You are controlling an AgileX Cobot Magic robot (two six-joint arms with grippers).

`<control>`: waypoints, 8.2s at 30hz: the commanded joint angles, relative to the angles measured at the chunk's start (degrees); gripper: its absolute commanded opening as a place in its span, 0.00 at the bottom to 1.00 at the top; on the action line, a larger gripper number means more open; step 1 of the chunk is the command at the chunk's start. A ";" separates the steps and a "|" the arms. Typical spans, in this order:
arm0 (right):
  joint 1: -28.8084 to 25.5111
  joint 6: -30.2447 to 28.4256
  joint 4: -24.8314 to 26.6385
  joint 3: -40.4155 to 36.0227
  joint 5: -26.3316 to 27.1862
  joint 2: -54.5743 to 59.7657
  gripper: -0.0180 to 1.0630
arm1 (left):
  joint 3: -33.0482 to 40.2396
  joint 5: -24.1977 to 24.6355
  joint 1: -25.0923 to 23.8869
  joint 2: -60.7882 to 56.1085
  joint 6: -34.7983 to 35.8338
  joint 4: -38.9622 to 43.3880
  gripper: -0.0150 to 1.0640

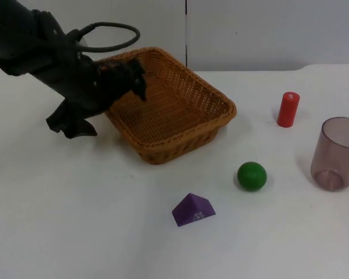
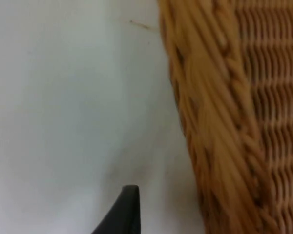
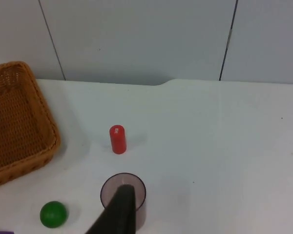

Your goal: Pick up the basket with the left hand and place the triangular block into the basket with the right hand.

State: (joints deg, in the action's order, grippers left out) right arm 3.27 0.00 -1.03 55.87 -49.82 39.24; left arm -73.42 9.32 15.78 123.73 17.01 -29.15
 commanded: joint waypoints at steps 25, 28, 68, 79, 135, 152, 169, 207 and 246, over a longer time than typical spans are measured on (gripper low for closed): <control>-0.13 -0.91 -5.06 0.40 3.01 -0.12 0.92 | -7.54 6.23 0.15 5.85 2.44 2.81 0.07; -0.13 -0.91 -5.17 0.40 3.12 -0.12 0.92 | -7.54 8.22 0.15 5.22 2.80 2.81 0.01; 0.69 -31.09 26.00 0.40 -7.09 12.62 0.92 | 29.38 27.86 -19.83 -49.44 -27.09 -11.80 0.01; 21.12 -53.96 24.76 0.40 9.26 41.69 0.92 | 29.38 25.45 -19.83 -49.44 -27.22 -11.82 0.01; 35.10 -68.79 17.64 29.81 4.30 90.66 0.86 | 29.38 25.88 -28.97 -48.30 -24.02 -9.65 0.01; 35.10 -54.64 10.95 29.81 9.58 88.87 0.02 | 29.38 25.89 -28.97 -48.30 -24.02 -10.26 0.01; 31.22 -24.99 -1.94 29.81 9.91 63.77 0.02 | 29.38 26.44 -26.63 -48.30 -24.83 -10.67 0.01; 42.11 -15.86 2.65 42.86 12.46 71.85 0.02 | 25.13 31.27 -12.07 -43.01 -32.73 -19.46 0.01; 27.53 -7.05 -5.09 42.27 3.93 44.53 0.99 | 25.13 30.45 -12.07 -43.01 -33.13 -18.25 0.01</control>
State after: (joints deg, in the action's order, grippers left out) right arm 34.17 -8.22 -5.67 98.13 -44.15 86.38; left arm -47.57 40.36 3.25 81.00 -15.61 -46.17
